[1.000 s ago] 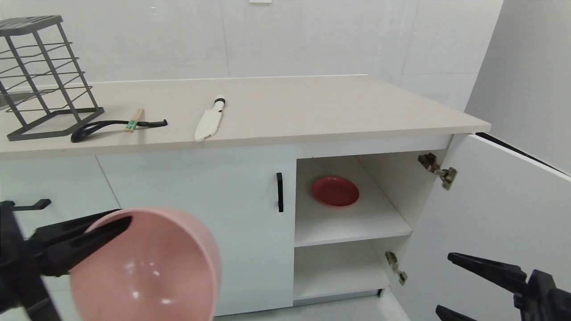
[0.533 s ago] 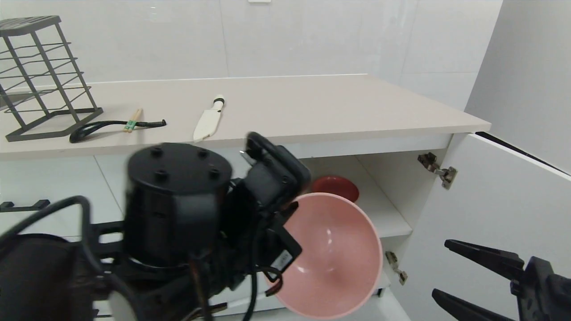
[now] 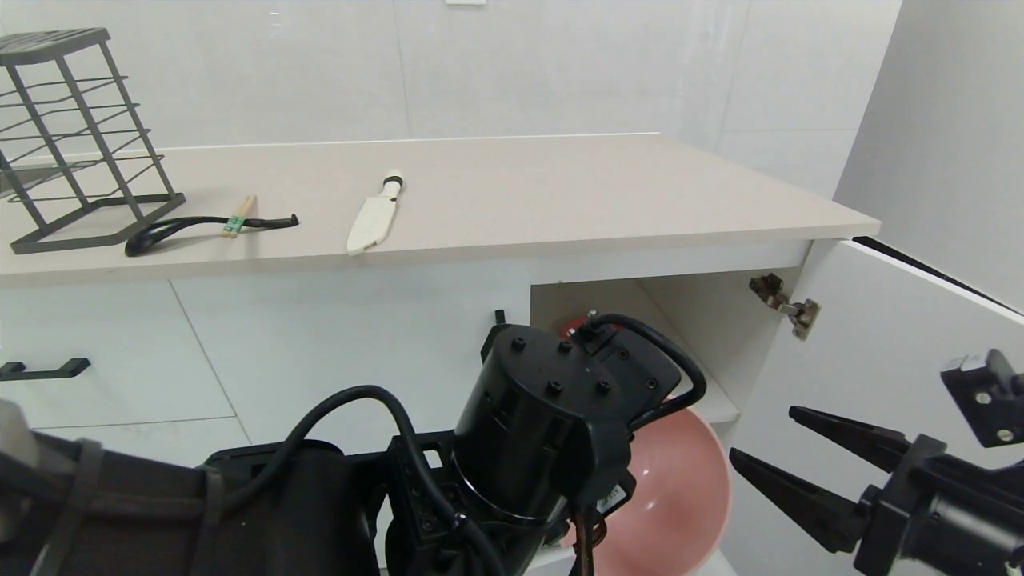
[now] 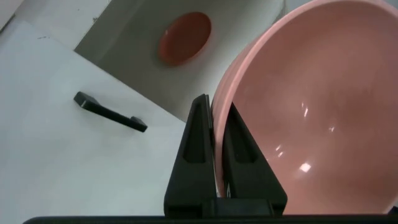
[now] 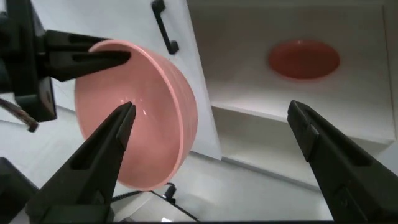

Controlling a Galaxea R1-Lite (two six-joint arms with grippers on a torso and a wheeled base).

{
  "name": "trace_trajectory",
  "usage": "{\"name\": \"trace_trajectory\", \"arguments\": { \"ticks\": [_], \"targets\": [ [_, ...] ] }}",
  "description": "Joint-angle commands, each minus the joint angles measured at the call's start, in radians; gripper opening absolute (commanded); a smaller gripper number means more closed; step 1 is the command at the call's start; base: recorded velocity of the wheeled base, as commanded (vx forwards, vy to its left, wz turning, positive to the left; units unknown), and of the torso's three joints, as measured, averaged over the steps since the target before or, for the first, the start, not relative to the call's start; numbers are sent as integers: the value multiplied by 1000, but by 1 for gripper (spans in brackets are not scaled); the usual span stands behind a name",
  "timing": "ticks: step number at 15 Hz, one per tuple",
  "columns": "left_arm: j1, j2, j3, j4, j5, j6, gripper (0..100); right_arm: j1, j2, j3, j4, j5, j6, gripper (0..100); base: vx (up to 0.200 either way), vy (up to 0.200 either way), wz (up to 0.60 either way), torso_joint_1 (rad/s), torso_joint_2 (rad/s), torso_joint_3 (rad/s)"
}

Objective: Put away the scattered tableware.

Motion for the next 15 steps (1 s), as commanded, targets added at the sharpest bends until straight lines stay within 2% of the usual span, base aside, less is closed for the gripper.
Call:
{"name": "trace_trajectory", "arguments": {
  "ticks": [1,7,12,13,15],
  "targets": [
    [0,36,-35,-1,0,1,0,0,94,-1,0,-5,-2,100,0,0,0,0,0,0],
    [-11,63,-57,-3,-8,4,0,-37,240,-32,-8,-5,2,100,0,0,0,0,0,0],
    [-11,68,-57,-23,-12,6,0,-30,250,-24,-26,-4,4,100,0,0,0,0,0,0],
    [-11,68,-57,-24,-14,6,0,-30,250,-24,-31,-4,4,0,0,0,0,0,0,0],
    [-9,71,-60,-26,-15,10,0,-26,250,-24,-31,-2,4,0,0,0,0,0,0,0]
  ]
}}
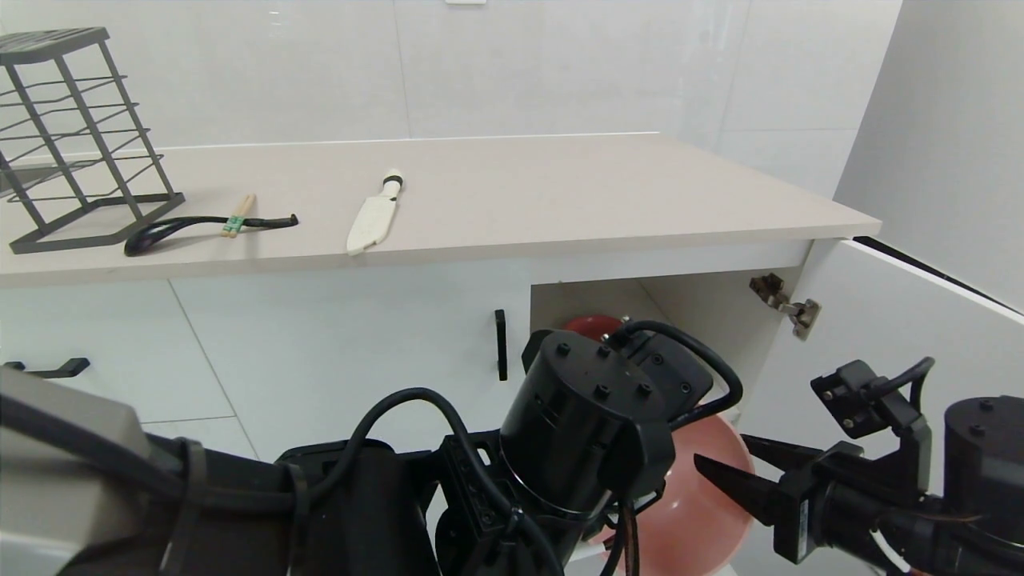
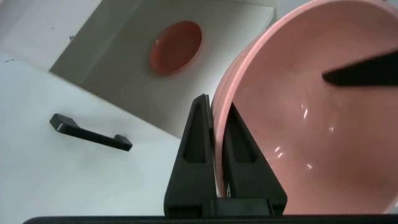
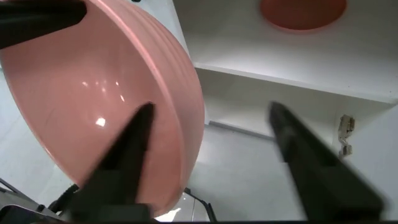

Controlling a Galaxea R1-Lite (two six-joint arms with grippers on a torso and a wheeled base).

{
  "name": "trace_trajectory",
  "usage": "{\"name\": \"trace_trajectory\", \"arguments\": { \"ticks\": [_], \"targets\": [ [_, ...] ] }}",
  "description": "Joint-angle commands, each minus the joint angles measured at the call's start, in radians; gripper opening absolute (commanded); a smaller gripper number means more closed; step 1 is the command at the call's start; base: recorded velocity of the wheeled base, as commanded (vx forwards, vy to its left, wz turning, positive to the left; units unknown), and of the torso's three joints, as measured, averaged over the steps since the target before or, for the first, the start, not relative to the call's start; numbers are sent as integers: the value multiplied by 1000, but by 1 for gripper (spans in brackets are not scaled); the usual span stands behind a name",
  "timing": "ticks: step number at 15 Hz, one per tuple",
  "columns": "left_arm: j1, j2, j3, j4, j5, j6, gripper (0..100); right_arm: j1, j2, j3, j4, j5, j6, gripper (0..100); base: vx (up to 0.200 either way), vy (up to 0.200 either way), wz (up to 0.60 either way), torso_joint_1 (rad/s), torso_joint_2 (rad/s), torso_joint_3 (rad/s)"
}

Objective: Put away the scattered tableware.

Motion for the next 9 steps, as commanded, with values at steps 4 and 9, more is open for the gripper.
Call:
{"name": "trace_trajectory", "arguments": {
  "ticks": [4,9],
  "targets": [
    [0,22,-39,-16,-7,11,0,30,4,-6,1,0,1,0,0,0,0,0,0,0],
    [11,20,-38,-37,-36,50,100,-11,7,-6,1,0,0,0,0,0,0,0,0,0]
  ]
}}
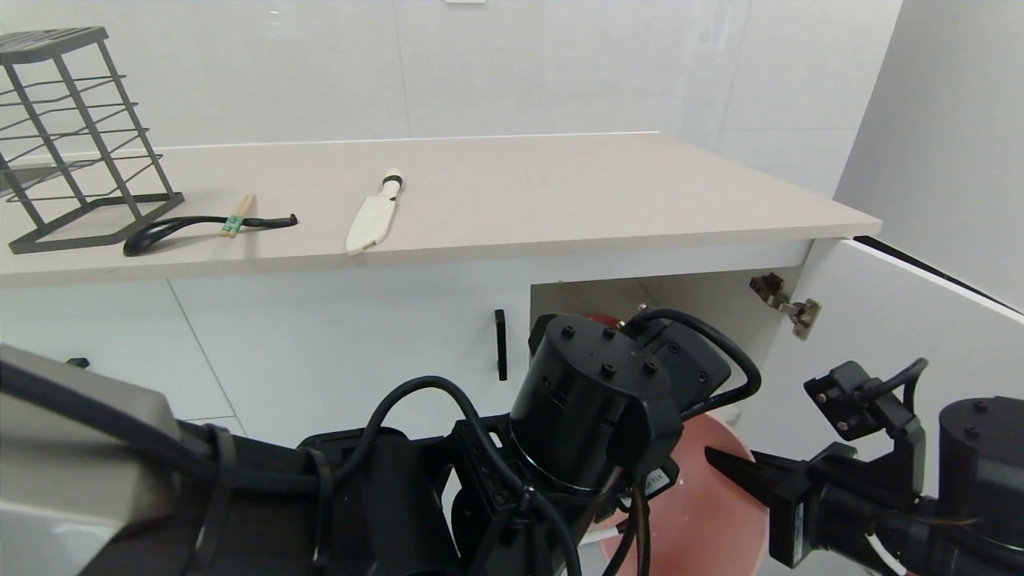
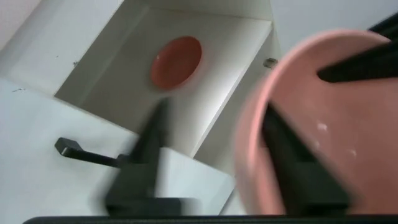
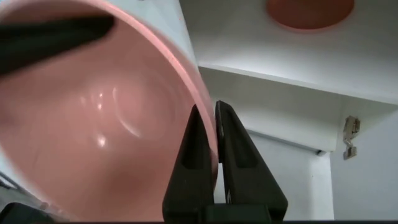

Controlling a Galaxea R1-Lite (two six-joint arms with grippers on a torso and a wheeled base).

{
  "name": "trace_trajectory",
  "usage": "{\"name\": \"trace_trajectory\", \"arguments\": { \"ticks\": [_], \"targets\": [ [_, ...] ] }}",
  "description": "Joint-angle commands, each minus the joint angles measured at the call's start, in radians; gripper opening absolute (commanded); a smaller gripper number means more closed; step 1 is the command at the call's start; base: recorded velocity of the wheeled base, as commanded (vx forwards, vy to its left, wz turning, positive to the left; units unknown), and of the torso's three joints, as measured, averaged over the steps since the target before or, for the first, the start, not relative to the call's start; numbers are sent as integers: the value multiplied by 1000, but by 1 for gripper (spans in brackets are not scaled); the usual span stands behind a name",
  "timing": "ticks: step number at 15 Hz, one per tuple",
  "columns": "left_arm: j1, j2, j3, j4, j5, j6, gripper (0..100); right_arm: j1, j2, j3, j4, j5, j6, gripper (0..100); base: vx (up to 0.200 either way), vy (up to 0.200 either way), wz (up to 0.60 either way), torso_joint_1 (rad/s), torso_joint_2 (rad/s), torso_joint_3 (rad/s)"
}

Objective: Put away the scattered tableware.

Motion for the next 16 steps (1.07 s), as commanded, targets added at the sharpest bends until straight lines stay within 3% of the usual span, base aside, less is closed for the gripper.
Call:
{"name": "trace_trajectory", "arguments": {
  "ticks": [1,4,6,8,11,13,15,16],
  "targets": [
    [-1,-3,1,-3,-2,-1,100,-33,7,1,0,-3,-1,0,0,0,0,0,0,0],
    [5,-11,0,-6,-28,-7,100,-89,51,1,-5,-2,-1,0,0,0,0,0,0,0],
    [65,-37,9,-6,-28,-19,100,-93,68,1,-25,-2,0,0,0,0,0,0,0,0],
    [122,-116,90,1,-37,-39,100,-93,97,1,-43,0,2,0,0,0,0,0,0,0],
    [105,-328,357,8,-60,-148,100,-93,129,-3,-48,1,0,0,0,0,0,0,0,0],
    [108,-526,524,32,-57,-173,100,-93,182,-17,-76,1,0,0,0,0,0,0,0,0],
    [117,-662,620,54,-36,-179,100,-95,229,-37,-103,1,-1,0,0,0,0,0,0,0],
    [117,-796,687,86,29,-177,100,-103,281,-71,-125,1,-1,0,0,0,0,0,0,0]
  ]
}}
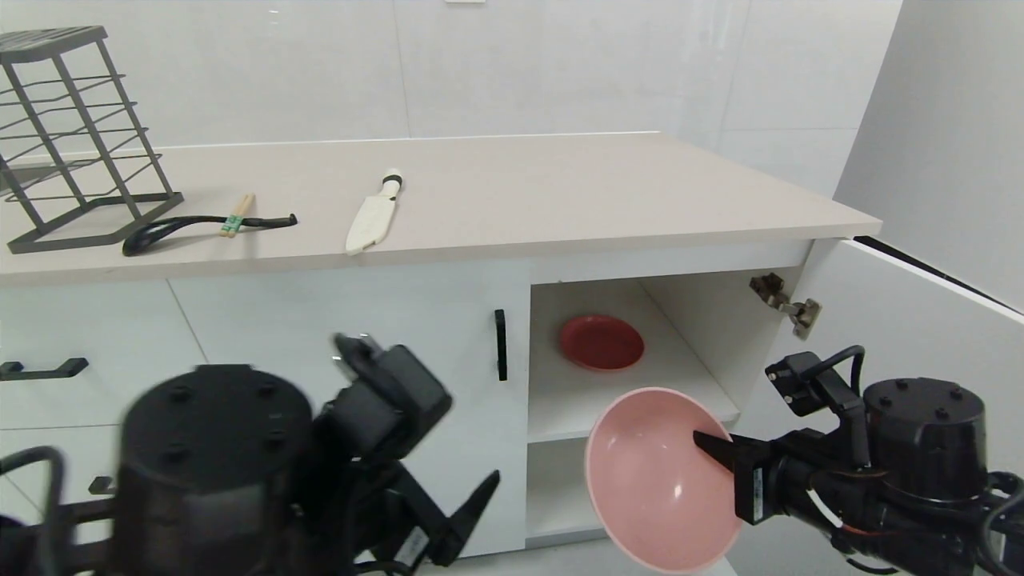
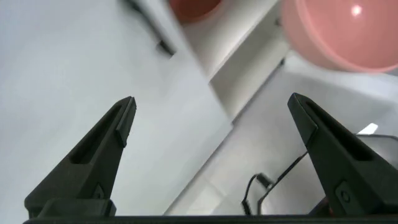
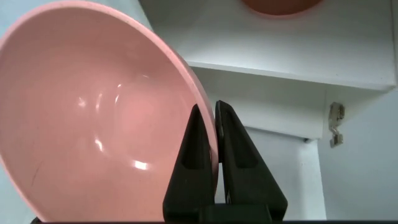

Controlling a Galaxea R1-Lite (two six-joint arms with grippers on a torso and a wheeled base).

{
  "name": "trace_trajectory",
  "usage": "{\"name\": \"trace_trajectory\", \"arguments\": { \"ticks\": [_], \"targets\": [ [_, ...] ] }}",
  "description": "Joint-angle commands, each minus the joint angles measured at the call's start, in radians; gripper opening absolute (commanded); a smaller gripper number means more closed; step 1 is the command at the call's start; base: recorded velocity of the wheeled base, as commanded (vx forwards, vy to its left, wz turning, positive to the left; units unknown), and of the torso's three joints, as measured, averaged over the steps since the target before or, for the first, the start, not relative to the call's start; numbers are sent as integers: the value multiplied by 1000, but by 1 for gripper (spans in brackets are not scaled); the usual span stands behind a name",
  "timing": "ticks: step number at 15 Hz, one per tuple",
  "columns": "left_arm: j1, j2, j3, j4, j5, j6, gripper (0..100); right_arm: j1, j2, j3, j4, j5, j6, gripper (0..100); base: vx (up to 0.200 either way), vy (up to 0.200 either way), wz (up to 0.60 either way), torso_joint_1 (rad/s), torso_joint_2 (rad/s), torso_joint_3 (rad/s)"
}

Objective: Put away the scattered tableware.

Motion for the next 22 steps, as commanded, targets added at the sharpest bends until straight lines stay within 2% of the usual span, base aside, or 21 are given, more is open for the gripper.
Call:
{"name": "trace_trajectory", "arguments": {
  "ticks": [1,2,4,5,6,7,8,9,10,11,12,13,14,15,16,18,20,22],
  "targets": [
    [4,-368,177,76,91,-9,100,-10,107,-53,-23,1,-2,0,0,0,0,0,0,0],
    [4,-437,183,126,114,-6,100,-12,127,-70,-30,1,-2,0,0,0,0,0,0,0],
    [19,-639,183,326,196,-2,100,-30,166,-88,-62,1,-2,0,0,0,0,0,0,0],
    [61,-750,179,455,223,0,100,-38,170,-87,-85,9,-2,0,0,0,0,0,0,0],
    [123,-859,175,570,224,1,100,-42,172,-82,-100,24,-4,0,0,0,0,0,0,0],
    [185,-949,172,651,224,18,100,-49,172,-80,-109,35,-7,0,0,0,0,0,0,0],
    [308,-1104,145,766,223,67,100,-64,175,-82,-114,44,-47,0,0,0,0,0,0,0],
    [389,-1173,96,841,218,87,100,-76,183,-88,-115,58,-70,0,0,0,0,0,0,0],
    [469,-1196,14,915,207,93,100,-90,201,-96,-119,67,-77,0,0,0,0,0,0,0],
    [574,-1196,-84,955,160,95,100,-115,232,-108,-140,76,-79,0,0,0,0,0,0,0],
    [709,-1196,-139,956,65,92,100,-161,289,-122,-180,95,-80,0,0,0,0,0,0,0],
    [775,-1206,-148,956,-4,86,100,-187,324,-133,-206,106,-82,0,0,0,0,0,0,0],
    [918,-1281,-131,973,-187,67,100,-251,422,-156,-289,130,-103,0,0,0,0,0,0,0],
    [979,-1328,-96,984,-274,61,100,-285,470,-163,-335,139,-131,0,0,0,0,0,0,0],
    [1005,-1379,-2,964,-376,58,100,-332,543,-174,-405,161,-171,0,0,0,0,0,0,0],
    [986,-1423,162,804,-385,64,100,-340,554,-185,-419,172,-168,0,0,0,0,0,0,0],
    [984,-1422,363,585,-497,58,100,-325,571,-252,-419,170,-165,0,0,0,0,0,0,0],
    [984,-1417,465,493,-563,49,100,-314,608,-315,-418,165,-163,0,0,0,0,0,0,0]
  ]
}}
